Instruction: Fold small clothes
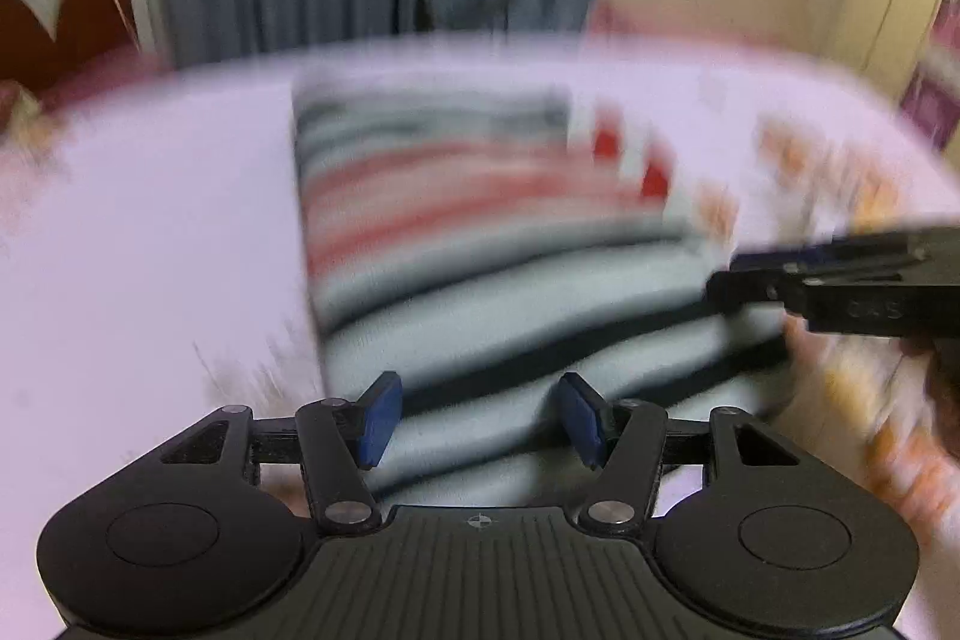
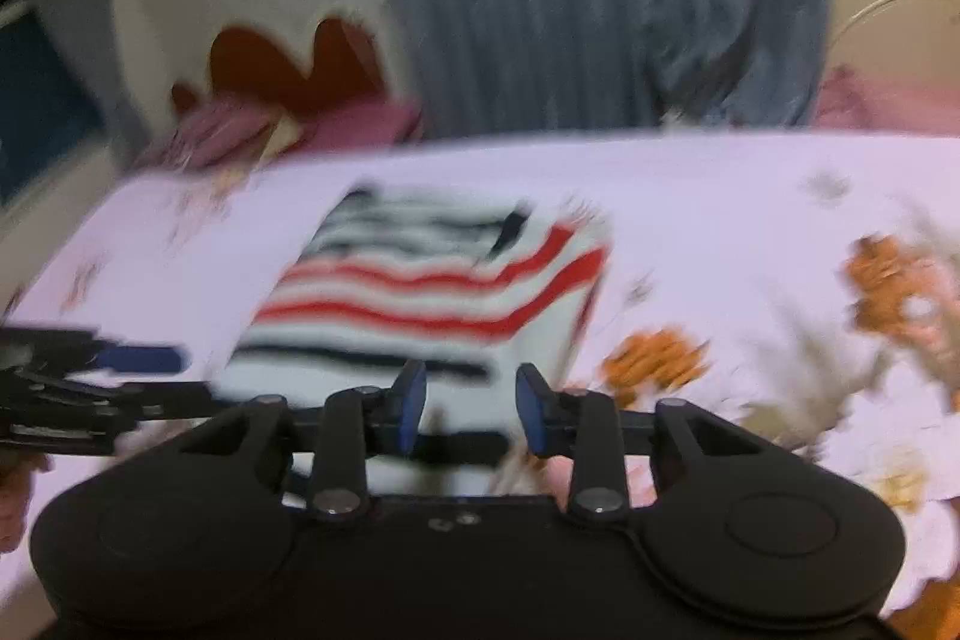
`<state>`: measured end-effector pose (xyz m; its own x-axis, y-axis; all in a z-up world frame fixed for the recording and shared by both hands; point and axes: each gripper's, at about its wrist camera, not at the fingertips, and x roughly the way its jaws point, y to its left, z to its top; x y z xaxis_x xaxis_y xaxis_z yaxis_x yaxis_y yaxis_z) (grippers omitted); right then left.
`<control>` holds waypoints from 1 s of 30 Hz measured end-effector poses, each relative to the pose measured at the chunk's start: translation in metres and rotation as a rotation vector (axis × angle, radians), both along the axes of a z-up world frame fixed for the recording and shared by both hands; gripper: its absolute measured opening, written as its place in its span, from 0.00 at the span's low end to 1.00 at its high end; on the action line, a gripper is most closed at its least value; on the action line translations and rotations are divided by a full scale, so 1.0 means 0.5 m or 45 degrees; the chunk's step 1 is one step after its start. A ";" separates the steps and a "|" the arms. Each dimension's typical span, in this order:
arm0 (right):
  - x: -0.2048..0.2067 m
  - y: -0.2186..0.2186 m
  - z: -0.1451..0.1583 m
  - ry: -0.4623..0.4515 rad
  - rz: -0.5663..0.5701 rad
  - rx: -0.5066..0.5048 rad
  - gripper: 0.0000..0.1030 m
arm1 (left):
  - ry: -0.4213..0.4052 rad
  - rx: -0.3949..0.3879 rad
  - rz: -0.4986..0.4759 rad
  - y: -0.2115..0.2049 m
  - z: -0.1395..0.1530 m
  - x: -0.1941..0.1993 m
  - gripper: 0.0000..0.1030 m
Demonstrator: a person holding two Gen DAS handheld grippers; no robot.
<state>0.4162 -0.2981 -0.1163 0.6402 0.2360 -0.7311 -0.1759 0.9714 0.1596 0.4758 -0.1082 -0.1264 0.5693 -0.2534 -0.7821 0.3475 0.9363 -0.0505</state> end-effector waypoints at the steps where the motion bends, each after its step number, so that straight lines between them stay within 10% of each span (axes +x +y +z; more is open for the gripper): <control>1: 0.005 0.011 -0.023 0.009 -0.002 -0.096 0.39 | -0.034 0.021 -0.004 -0.007 -0.001 -0.009 0.56; 4: 0.004 -0.008 -0.008 0.040 -0.026 -0.004 0.38 | -0.073 0.018 0.008 -0.001 0.037 -0.025 0.57; 7: -0.013 -0.039 0.010 -0.030 -0.061 0.070 0.56 | -0.130 0.022 0.080 0.020 0.055 -0.020 0.81; 16: 0.038 -0.121 -0.022 0.056 -0.170 0.416 0.57 | -0.124 -0.002 0.145 0.041 0.056 0.037 0.82; 30: 0.132 -0.181 -0.111 0.301 -0.056 0.802 0.63 | 0.165 -0.443 0.180 0.105 -0.041 0.154 0.80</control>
<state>0.4821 -0.3885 -0.1720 0.4989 0.6404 -0.5839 -0.0290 0.6857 0.7273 0.5530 -0.0556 -0.1469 0.5198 -0.4422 -0.7309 0.1859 0.8937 -0.4084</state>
